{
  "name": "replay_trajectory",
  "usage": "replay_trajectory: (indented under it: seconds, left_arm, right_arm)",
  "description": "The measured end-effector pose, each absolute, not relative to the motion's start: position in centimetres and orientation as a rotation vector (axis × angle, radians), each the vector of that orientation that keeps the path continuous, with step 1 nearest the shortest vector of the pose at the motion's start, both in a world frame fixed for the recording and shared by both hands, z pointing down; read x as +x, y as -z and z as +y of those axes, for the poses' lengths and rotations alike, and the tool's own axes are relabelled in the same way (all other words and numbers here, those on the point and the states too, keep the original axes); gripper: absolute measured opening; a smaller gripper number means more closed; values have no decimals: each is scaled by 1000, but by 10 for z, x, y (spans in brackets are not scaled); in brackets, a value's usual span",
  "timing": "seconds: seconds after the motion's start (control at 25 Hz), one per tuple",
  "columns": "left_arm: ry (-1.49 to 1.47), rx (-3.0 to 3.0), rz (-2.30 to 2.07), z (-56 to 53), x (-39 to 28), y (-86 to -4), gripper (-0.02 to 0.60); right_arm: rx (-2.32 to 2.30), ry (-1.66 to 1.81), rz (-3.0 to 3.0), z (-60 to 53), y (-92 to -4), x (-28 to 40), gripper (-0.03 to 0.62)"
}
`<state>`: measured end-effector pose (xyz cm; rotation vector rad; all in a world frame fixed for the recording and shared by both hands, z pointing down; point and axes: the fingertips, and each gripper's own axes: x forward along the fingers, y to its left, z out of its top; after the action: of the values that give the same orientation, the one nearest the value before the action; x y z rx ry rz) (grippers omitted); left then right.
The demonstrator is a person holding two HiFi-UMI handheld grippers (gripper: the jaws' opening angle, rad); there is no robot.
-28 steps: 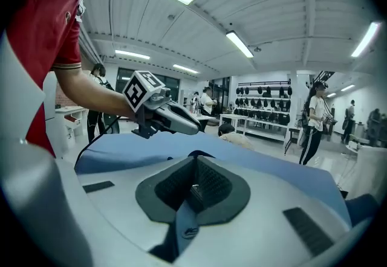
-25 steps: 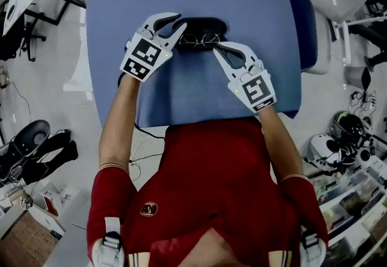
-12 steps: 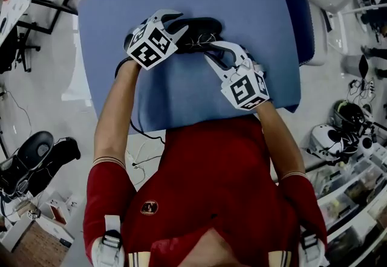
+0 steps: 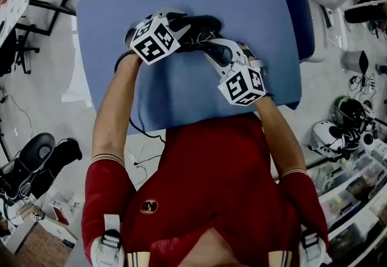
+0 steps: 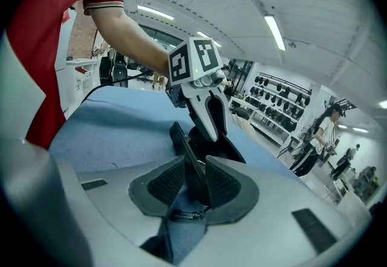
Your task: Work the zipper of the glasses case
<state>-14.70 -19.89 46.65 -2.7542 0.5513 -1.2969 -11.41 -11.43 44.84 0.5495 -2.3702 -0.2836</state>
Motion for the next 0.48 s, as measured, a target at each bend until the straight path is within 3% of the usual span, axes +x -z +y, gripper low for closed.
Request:
replay_trajectory:
  seconds: [0.48]
  left_arm:
    - [1200, -2738, 519, -168, -142, -441, 78]
  right_arm:
    - [575, 282, -2380, -111, -450, -110, 97]
